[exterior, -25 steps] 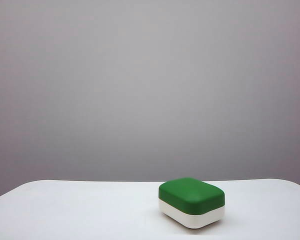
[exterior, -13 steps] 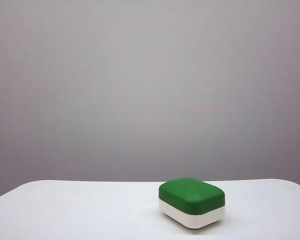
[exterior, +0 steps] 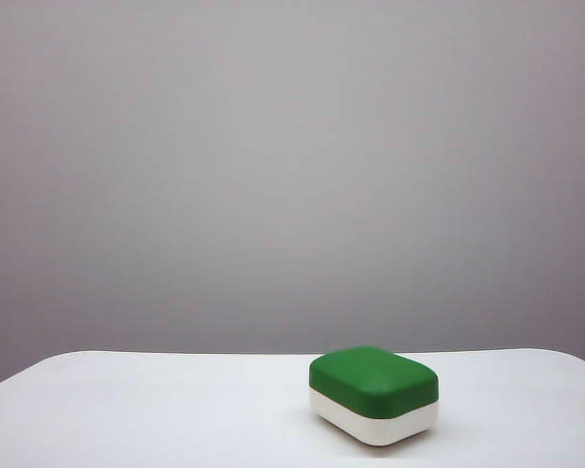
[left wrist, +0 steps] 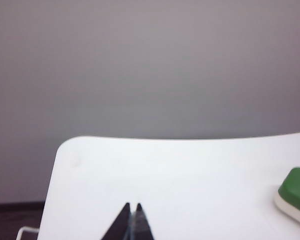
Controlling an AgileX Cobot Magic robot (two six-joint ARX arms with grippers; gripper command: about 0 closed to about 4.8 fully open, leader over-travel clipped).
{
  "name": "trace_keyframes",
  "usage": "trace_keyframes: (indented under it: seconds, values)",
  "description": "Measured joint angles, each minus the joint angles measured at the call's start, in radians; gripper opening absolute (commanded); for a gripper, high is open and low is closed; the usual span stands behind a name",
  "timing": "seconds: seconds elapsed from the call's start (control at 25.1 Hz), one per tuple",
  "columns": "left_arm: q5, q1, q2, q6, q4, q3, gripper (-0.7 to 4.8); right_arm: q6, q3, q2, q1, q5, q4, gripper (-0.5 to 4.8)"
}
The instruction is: Pick up the foam mahjong on the table and turn it over.
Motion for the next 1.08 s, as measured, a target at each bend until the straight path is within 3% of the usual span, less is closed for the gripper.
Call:
trace_keyframes:
  seconds: [0.48, 1.08]
  values:
    - [-0.128, 0.001, 0.002, 0.000, -0.109, 0.003, -0.05, 0.029, 0.000, 0.010, 0.000, -0.004, -0.052, 0.00]
    - [-0.130, 0.001, 0.001, 0.000, -0.109, 0.003, -0.05, 0.031, 0.000, 0.007, 0.000, -0.004, -0.051, 0.00]
